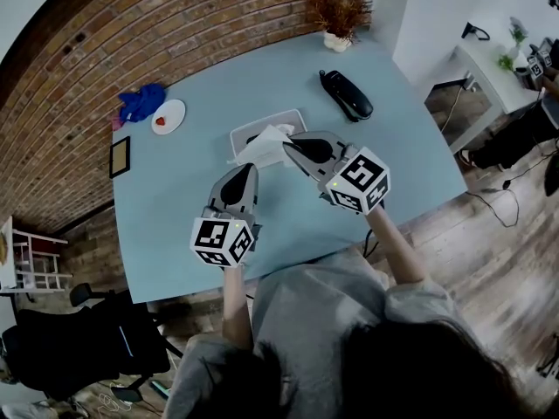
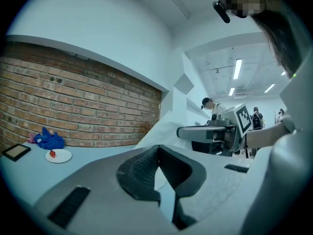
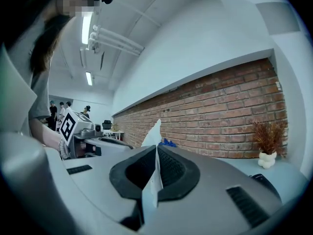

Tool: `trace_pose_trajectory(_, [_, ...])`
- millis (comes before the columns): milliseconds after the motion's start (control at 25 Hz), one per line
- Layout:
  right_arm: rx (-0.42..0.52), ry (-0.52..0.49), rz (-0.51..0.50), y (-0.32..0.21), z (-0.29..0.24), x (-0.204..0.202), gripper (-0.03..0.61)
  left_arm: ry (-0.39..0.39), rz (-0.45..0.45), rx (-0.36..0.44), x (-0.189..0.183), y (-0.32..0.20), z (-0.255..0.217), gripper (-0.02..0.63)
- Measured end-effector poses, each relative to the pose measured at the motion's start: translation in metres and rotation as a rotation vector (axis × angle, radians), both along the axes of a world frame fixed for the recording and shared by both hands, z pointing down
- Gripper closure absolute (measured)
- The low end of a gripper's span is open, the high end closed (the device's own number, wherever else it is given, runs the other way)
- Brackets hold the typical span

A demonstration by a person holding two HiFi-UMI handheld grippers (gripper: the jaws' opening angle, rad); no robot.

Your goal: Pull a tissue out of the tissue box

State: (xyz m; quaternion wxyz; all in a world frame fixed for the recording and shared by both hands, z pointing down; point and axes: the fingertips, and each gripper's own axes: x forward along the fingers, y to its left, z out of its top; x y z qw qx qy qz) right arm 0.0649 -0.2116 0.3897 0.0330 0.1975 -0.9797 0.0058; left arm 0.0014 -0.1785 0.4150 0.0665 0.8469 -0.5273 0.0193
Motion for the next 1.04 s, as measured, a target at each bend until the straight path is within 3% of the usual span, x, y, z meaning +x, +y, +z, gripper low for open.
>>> trace_pose_trajectory(1040, [-0.011,-0.045,0.005,0.000,0.012,0.016,0.578,-0.014,-0.029,0.017,0.000,0.003,0.003,0.611])
